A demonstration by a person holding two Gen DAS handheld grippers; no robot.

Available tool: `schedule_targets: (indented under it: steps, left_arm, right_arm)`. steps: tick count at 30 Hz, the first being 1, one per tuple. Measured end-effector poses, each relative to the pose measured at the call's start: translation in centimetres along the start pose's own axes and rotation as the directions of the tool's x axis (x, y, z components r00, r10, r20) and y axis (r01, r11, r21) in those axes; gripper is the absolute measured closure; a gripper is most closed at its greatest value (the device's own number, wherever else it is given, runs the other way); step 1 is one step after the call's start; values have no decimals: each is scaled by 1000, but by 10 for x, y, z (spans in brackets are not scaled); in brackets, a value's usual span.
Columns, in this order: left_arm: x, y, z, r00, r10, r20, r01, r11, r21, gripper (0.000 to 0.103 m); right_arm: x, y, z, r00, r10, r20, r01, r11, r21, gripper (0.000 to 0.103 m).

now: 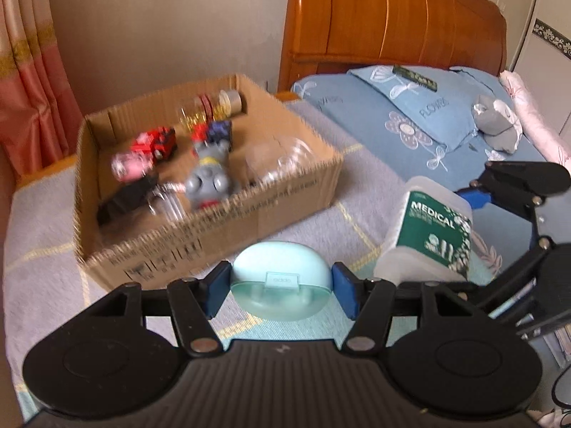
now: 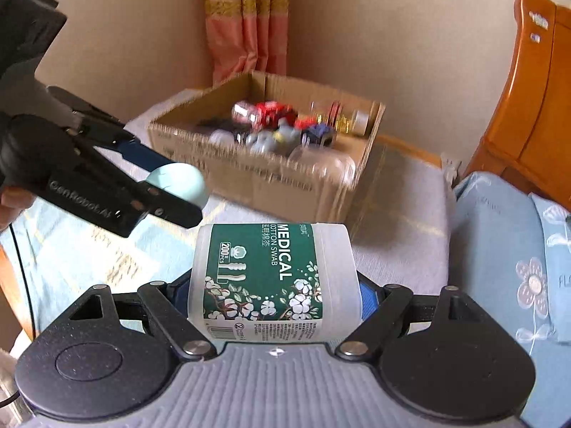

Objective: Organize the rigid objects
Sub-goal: 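Carry the MEDICAL bottle and blue case into the box and open both tools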

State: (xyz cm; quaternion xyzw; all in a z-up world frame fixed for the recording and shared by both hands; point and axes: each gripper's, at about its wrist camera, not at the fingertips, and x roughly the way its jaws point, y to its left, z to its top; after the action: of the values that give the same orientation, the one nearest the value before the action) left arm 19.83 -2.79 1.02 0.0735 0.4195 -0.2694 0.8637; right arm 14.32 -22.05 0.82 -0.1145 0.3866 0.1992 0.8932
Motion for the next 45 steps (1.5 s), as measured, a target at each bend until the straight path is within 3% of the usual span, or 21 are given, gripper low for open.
schedule_targets:
  steps: [8,19,21,27,33,35,36,42,45]
  left_arm:
    - [-5,31,41,995,84,53,-83,997,-4,43]
    - [49,103,80,969,244,34,-238,963,-124,42]
    - [52,112,81,959,280,53,-269,951,-154,29]
    - [36,115,72,953,293,74,-276,944,-182,15]
    - [12,105,52,927,361,101,-348,929,-126,9]
    - [5,104,45,927,362,96,-349,928,-129,8]
    - [2,103,41,928,360,92,-347,928,-133,8]
    - [-22,91,21,931,350,103,-331,930,-162,8]
    - [-35,80,13,923,367,114,-344,921,-180,8]
  right_arm:
    - [7,-18,49,998,3,63,-4,1000,14,17]
    - [53,-36,105,999,-18,46,16,999,45,17]
    - [62,-37,113,999,-15,41,13,999,51,17]
    - [87,-33,142,999,4,32,-5,999,41,17]
    - [118,-23,175,999,27,35,-29,999,39,16]
    - [126,-21,183,998,55,41,-57,997,59,2]
    - [126,-21,185,997,57,43,-60,996,71,0]
    - [102,-13,175,997,57,48,-62,992,113,0]
    - [81,-9,161,999,36,23,-39,988,147,0]
